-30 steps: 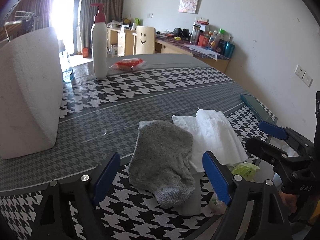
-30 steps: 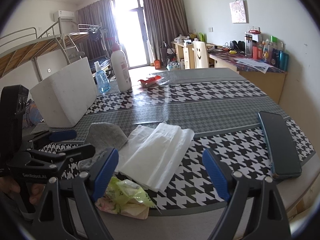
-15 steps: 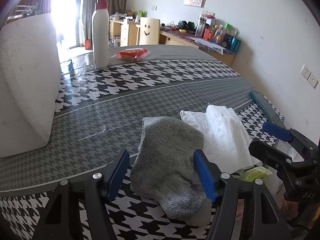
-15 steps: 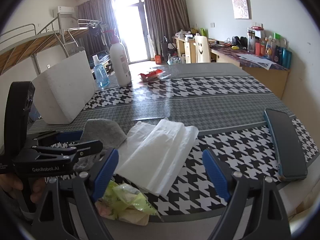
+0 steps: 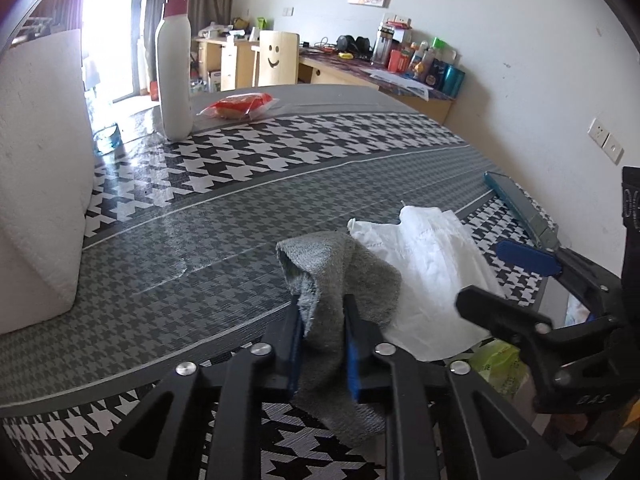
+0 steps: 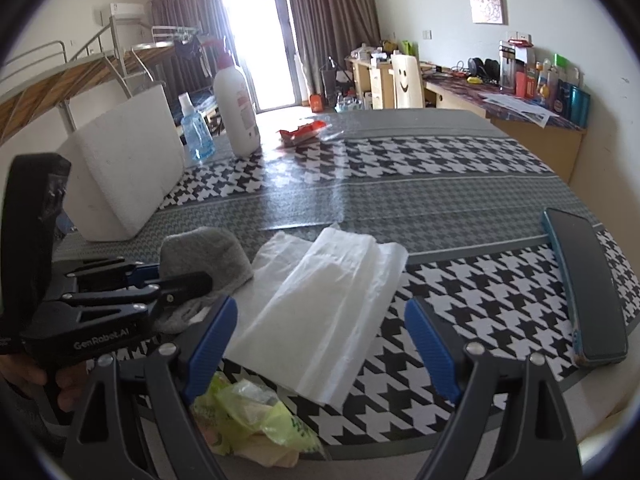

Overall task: Organize soft objects
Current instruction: 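Grasp the grey sock with left gripper while right gripper grasps the white tissue, then lift the grey sock and white tissue and carry both toward the foam box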

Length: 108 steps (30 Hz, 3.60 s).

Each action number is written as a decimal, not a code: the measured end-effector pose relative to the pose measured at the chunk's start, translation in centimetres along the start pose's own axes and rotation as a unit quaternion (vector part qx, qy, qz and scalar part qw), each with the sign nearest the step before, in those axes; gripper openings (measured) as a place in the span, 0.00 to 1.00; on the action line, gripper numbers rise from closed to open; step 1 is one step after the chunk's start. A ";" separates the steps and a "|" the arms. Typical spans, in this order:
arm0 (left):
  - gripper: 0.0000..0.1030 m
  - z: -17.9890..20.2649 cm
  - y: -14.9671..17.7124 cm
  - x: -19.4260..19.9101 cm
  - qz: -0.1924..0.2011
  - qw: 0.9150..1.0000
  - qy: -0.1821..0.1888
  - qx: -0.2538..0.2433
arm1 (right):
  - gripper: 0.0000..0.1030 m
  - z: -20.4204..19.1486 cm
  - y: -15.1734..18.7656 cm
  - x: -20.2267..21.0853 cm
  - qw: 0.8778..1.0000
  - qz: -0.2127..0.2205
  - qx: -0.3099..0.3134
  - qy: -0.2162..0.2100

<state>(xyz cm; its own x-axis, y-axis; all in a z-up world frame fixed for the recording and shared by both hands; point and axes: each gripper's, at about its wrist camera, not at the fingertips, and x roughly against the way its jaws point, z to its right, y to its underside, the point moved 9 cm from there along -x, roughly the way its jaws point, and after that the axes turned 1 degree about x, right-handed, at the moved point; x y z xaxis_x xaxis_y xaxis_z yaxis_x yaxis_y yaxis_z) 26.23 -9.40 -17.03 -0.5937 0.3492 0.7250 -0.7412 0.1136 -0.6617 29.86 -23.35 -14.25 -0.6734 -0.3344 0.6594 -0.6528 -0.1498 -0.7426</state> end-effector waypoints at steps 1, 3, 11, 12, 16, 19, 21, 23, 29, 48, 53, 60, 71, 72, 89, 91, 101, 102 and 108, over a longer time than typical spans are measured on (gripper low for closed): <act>0.16 0.1 0.0 0.1 0.002 1.000 0.001 -0.001 | 0.86 -0.2 0.0 -0.1 1.000 0.000 0.003 0.000; 0.16 0.3 0.0 0.2 0.005 1.000 0.007 -0.003 | 0.84 -0.5 0.0 -0.3 1.000 -0.003 0.009 0.003; 0.15 1.0 -0.1 0.7 0.016 1.000 0.021 -0.008 | 0.45 -0.3 1.2 -1.6 0.999 -0.040 0.010 0.021; 0.15 1.0 -0.2 0.8 0.018 1.000 0.020 -0.008 | 0.42 -0.4 1.2 -1.5 0.999 -0.042 0.012 0.021; 0.15 1.3 -0.3 1.4 0.027 0.999 0.025 -0.013 | 0.27 -0.7 1.5 -1.3 0.998 -0.044 0.022 0.029; 0.15 1.4 -0.4 1.8 0.036 0.999 0.028 -0.015 | 0.16 -0.8 1.6 -1.2 0.998 -0.046 0.022 0.026; 0.15 1.5 -0.5 2.2 0.043 0.999 0.028 -0.017 | 0.11 -0.8 1.6 -1.1 0.998 -0.045 0.019 0.025; 0.15 1.6 -0.7 2.3 0.048 0.998 0.031 -0.019 | 0.10 -0.7 1.2 -0.7 0.999 -0.036 0.013 0.024; 0.15 2.0 -1.1 3.8 0.068 0.997 0.033 -0.021 | 0.10 -0.3 -0.3 0.8 1.000 -0.008 -0.004 0.021; 0.15 1.3 -1.5 9.6 0.121 0.992 0.009 -0.019 | 0.10 -2.0 -2.0 5.0 0.998 0.050 -0.005 0.022; 0.15 1.4 -1.7 10.7 0.129 0.991 0.007 -0.021 | 0.10 -2.5 -2.3 6.0 0.998 0.061 0.001 0.021; 0.15 1.6 -1.7 12.2 0.142 0.989 0.000 -0.027 | 0.10 -2.9 -2.4 6.9 0.997 0.074 0.005 0.018; 0.15 1.5 -2.0 14.1 0.159 0.987 -0.012 -0.036 | 0.10 -3.9 -3.1 8.1 0.995 0.094 0.016 0.018; 0.15 1.4 -2.2 14.3 0.160 0.986 -0.015 -0.038 | 0.10 -4.0 -3.2 8.1 0.995 0.096 0.017 0.018; 0.15 1.0 -4.3 16.2 0.190 0.980 -0.031 -0.055 | 0.10 -4.9 -5.7 8.2 0.992 0.124 0.017 0.016; 0.15 0.8 -4.6 16.5 0.195 0.979 -0.036 -0.053 | 0.10 -5.1 -6.2 8.3 0.992 0.128 0.019 0.015; 0.15 -0.7 -5.8 16.7 0.203 0.976 -0.060 -0.049 | 0.10 -5.7 -7.9 8.0 0.989 0.142 0.035 0.013; 0.15 -0.9 -5.9 16.7 0.204 0.976 -0.062 -0.049 | 0.10 -5.8 -8.1 8.0 0.989 0.143 0.036 0.011; 0.15 -1.9 -6.6 17.2 0.213 0.973 -0.080 -0.040 | 0.10 -6.4 -8.9 7.4 0.988 0.146 0.043 -0.002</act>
<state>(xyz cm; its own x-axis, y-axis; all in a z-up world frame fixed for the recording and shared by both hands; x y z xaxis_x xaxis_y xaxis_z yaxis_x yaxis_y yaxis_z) 21.53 -2.35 -0.61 -0.8880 0.2319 0.3971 -0.3935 0.0637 -0.9171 28.43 -18.55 -2.03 -0.8269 -0.3783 0.4160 -0.3997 -0.1250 -0.9081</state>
